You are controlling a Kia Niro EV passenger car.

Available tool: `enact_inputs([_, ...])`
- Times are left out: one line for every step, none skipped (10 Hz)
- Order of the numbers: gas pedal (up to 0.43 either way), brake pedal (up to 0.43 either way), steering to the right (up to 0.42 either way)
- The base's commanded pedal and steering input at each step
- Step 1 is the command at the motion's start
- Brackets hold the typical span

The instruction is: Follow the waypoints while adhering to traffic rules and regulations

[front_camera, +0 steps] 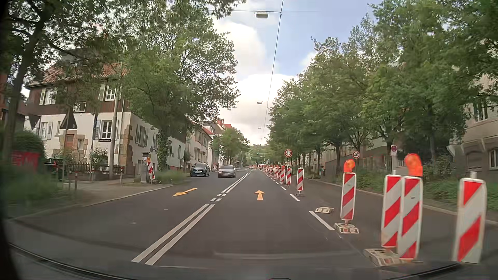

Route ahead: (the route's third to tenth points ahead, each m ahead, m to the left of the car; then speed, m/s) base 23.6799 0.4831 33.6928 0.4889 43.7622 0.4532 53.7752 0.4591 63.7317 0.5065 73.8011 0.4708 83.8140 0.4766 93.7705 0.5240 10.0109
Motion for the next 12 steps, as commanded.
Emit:
enact_inputs([0.138,0.000,0.000])
enact_inputs([0.138,0.000,0.000])
enact_inputs([0.138,0.000,0.000])
enact_inputs([0.138,0.000,0.001])
enact_inputs([0.138,0.000,0.000])
enact_inputs([0.138,0.000,-0.001])
enact_inputs([0.138,0.000,0.000])
enact_inputs([0.138,0.000,0.001])
enact_inputs([0.138,0.000,0.001])
enact_inputs([0.138,0.000,0.000])
enact_inputs([0.130,0.000,0.000])
enact_inputs([0.118,0.000,0.000])
